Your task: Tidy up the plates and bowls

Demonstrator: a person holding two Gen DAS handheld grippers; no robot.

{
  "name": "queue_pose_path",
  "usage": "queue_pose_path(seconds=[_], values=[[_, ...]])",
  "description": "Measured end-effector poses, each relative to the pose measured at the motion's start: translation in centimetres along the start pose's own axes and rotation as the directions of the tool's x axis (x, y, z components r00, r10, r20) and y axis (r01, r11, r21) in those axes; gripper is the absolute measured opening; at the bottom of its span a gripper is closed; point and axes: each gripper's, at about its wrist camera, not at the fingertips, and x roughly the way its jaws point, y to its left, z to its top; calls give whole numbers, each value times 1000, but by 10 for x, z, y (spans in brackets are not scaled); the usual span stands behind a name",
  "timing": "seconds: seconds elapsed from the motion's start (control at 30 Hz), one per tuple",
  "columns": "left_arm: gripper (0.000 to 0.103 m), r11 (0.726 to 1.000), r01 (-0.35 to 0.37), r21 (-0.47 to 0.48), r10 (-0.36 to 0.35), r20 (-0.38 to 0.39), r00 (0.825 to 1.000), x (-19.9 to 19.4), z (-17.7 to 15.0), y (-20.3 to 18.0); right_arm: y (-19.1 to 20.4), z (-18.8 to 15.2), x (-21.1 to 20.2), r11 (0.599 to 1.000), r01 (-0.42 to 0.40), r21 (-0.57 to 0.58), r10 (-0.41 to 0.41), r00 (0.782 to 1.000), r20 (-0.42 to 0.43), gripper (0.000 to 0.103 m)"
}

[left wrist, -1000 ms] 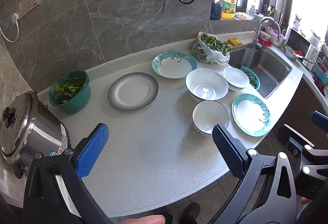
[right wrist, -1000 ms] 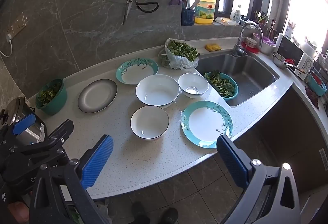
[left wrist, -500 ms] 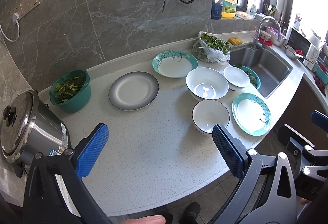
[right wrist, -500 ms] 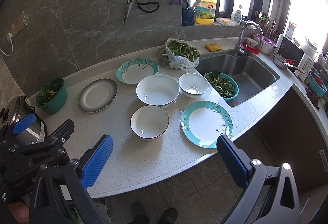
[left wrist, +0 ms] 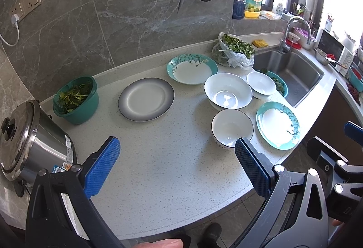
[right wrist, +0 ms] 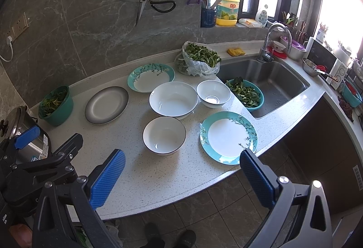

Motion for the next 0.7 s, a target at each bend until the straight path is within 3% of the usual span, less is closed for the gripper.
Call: queue_pose_path(seconds=[0.7], values=[[103, 1000, -1, 2, 1, -2, 1000, 3, 2, 0, 1, 1, 5, 1000, 0, 0, 0, 1000, -4, 103]])
